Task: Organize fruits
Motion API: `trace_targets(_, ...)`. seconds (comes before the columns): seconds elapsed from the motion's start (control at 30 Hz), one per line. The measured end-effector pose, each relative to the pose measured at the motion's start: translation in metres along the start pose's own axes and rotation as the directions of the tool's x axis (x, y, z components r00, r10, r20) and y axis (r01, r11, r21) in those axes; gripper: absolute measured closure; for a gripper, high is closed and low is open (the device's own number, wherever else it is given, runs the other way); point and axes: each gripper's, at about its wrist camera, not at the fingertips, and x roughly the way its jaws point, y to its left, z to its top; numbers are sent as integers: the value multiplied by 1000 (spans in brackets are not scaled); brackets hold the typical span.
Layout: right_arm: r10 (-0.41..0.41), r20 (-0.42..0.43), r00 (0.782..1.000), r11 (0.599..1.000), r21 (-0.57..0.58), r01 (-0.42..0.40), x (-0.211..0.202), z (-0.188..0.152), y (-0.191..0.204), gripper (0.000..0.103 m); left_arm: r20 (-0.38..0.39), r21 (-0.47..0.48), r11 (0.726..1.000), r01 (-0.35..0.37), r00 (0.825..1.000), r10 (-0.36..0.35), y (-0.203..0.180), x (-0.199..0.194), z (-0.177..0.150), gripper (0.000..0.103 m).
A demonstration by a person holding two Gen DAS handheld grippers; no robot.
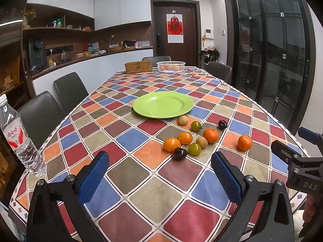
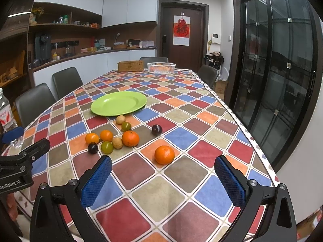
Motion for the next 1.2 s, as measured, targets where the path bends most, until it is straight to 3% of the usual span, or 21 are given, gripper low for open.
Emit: trace_targets(1.2,-2,-10,1000,1000,-9,2,2,0,4,0,10,-1,1000,-5,1000,5,0,-3,1,0)
